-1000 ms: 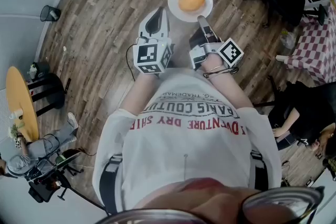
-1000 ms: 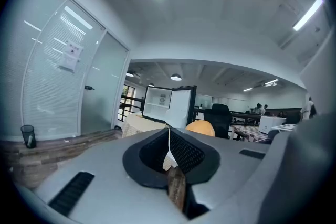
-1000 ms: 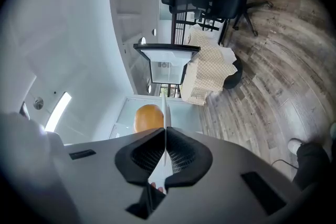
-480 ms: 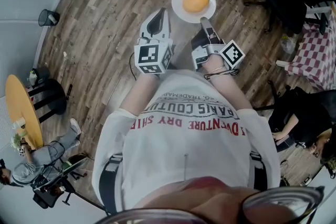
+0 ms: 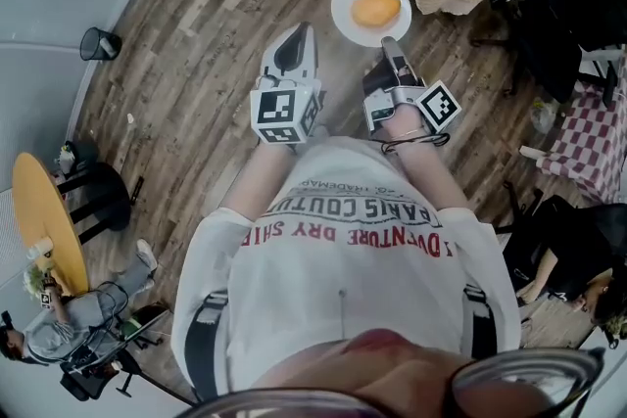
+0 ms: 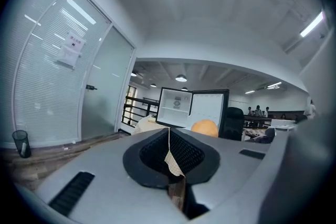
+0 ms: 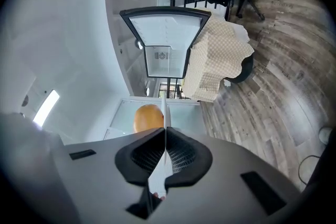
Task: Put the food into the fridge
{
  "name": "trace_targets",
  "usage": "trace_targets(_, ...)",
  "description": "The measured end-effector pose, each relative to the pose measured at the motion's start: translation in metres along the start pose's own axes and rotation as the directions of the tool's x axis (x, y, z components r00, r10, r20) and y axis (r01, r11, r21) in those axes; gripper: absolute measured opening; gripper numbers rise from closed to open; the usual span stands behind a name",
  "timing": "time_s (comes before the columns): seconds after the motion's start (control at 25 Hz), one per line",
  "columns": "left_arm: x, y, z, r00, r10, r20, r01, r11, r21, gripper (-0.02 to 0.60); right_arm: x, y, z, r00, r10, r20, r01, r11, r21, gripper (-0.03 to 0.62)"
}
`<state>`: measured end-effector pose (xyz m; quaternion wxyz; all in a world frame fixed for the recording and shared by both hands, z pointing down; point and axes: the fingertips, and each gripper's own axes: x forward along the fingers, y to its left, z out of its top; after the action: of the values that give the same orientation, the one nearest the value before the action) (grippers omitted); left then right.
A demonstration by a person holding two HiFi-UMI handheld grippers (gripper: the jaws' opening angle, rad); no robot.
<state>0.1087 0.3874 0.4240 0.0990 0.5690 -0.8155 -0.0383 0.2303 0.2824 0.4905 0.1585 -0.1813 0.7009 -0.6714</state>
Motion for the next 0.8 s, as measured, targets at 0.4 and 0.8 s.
trace_targets(0.4,0.057,0.056,0.005,0.999,0.041,-0.013,-0.042,0.998,-0.040,0.029,0.085,0.005,-0.001,0.999,0.000,-0.038,0.000,1.000,0.012,0.029)
trace_targets(0.8,0.182,0.062,0.033,0.996,0.092,-0.005,-0.092,0.995,-0.028,0.031,0.193,0.006,0.076,0.995,0.004,-0.101,-0.001,0.999,0.032,0.029)
